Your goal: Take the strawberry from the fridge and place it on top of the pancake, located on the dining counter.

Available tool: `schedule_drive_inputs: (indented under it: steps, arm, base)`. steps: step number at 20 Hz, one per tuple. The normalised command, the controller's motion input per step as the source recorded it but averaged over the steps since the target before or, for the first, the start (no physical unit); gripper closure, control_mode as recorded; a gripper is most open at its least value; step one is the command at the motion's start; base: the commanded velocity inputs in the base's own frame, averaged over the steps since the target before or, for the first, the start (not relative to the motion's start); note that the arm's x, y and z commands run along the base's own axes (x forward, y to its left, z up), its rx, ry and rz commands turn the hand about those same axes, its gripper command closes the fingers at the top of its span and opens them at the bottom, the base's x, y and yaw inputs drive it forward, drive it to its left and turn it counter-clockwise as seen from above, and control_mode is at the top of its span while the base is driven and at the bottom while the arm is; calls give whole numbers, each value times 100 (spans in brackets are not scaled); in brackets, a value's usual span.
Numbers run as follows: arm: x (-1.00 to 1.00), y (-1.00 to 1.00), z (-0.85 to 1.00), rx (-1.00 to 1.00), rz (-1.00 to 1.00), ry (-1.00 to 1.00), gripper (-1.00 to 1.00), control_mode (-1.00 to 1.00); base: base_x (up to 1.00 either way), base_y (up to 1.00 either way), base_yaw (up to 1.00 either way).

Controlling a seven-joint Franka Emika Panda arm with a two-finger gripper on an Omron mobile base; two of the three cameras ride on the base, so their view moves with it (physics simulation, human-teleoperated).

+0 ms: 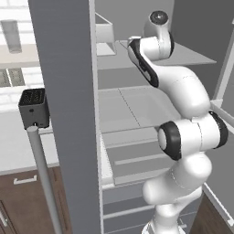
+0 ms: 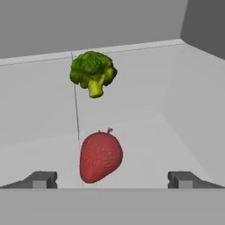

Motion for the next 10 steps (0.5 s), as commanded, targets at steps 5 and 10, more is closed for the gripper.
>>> schedule_drive_inputs:
  steps: [5,10]
  arm:
    - [43,1,-2,0,3,0,-100,-100]
    - [48,0,0,0,6,0,-100,-100]
  base:
    - [0,0,0]
    - [0,0,0]
